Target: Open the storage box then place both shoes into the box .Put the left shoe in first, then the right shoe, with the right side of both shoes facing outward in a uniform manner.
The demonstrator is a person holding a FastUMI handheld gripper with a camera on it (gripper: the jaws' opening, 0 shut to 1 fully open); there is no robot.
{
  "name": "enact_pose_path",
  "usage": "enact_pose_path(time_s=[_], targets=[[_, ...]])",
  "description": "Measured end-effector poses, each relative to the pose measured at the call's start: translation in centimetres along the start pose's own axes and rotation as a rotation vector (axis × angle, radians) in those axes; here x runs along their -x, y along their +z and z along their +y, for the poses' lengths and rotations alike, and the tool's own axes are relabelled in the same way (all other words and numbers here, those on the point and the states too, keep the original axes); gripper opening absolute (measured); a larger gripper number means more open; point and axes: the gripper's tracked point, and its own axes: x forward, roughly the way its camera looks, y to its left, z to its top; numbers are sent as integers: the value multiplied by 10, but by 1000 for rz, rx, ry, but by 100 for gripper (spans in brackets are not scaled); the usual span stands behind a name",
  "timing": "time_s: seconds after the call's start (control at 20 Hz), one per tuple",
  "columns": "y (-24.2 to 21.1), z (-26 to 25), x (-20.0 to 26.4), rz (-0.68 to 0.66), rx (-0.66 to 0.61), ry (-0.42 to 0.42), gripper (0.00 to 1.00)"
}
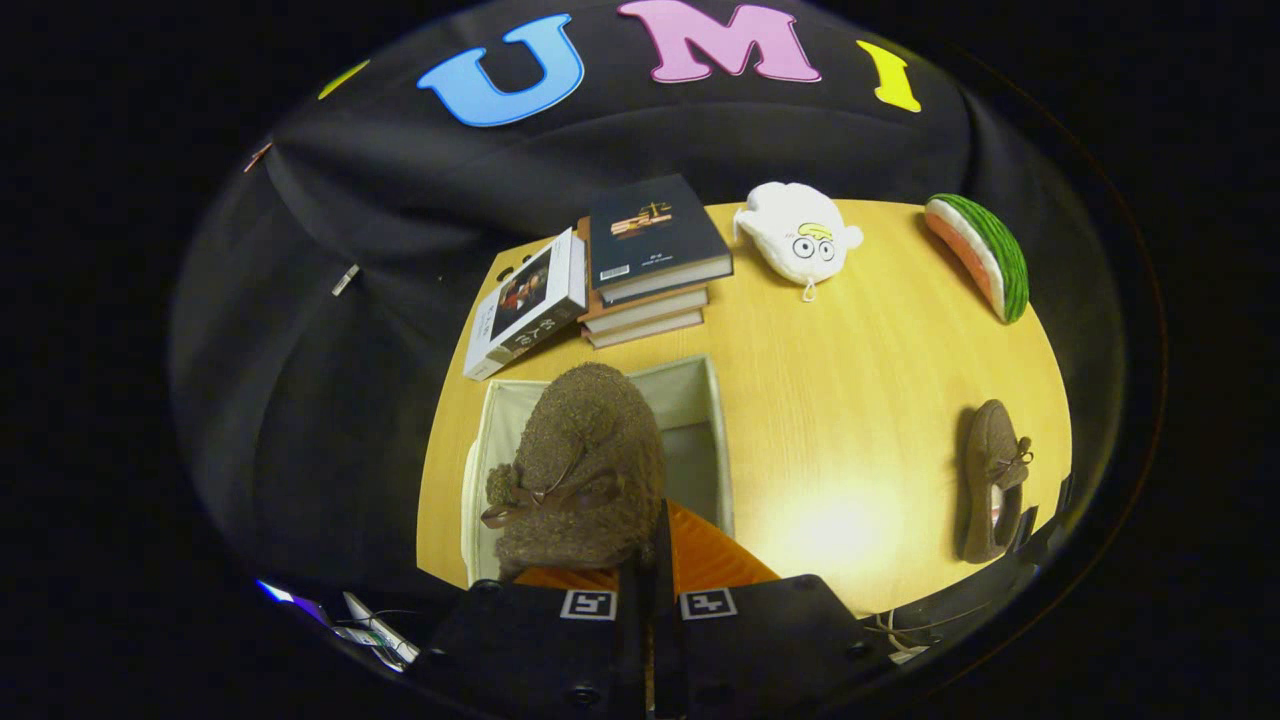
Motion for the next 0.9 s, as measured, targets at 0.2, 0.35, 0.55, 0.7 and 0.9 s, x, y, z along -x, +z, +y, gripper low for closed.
enact_pose_path(time_s=[0.2,0.35,0.55,0.7,0.9], targets=[[-14,15,-34,54,-7,-33,9],[-19,20,-50,59,-1,-58,9],[-32,31,-67,93,-31,-58,9],[-44,43,-76,131,-19,-22,11],[-58,72,-75,167,-10,105,41]])
